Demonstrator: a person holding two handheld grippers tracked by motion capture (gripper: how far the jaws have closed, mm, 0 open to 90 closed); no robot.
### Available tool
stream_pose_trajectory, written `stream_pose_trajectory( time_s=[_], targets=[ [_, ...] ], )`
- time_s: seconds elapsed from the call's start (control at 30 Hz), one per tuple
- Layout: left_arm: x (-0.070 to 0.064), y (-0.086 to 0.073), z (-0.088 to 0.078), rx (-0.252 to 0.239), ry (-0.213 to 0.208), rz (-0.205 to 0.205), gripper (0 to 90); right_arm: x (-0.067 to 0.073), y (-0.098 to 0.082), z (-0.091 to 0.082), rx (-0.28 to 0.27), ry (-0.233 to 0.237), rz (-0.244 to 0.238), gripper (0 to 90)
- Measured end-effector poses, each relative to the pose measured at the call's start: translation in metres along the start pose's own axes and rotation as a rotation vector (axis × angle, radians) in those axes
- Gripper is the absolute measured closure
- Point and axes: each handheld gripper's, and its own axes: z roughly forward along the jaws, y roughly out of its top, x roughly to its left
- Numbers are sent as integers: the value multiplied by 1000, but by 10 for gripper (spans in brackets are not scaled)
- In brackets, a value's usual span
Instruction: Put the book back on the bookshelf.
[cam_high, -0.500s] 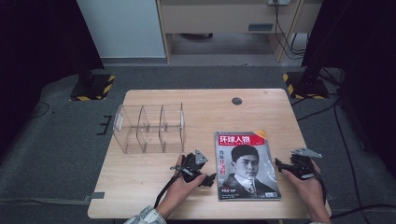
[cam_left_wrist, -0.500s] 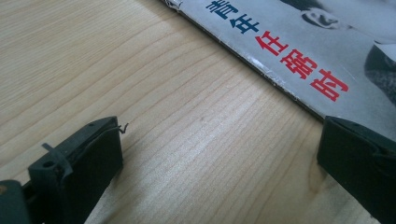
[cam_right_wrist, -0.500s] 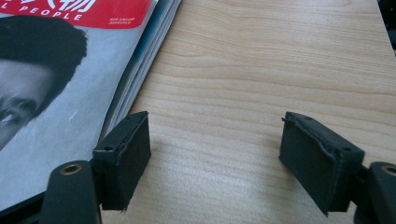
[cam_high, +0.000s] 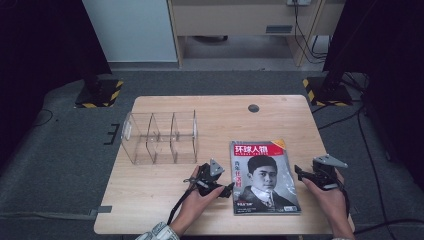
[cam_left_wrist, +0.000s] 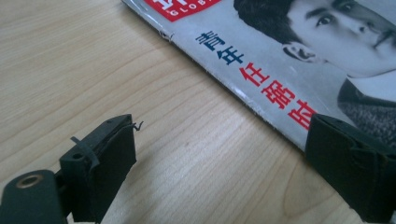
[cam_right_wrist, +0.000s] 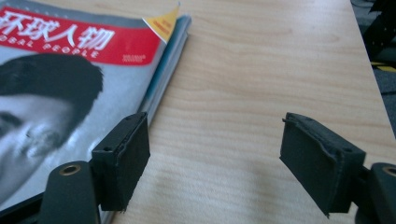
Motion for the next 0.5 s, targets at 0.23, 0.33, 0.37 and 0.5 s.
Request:
stream_pose_trajectory(
  time_s=[0.23,0.33,0.37,0.5],
  targets=[
    [-8,10,6,-26,-4,-2,203,9,17,12,-19,7,-13,189],
    [-11,12,11,-15,-9,-1,241,17,26,21,-16,30,-26,158],
    [-11,12,11,-15,-9,-1,255,17,26,21,-16,30,-26,158],
    [-19,10,17,8,-16,35,283,33,28,31,13,100,-83,156]
  ],
)
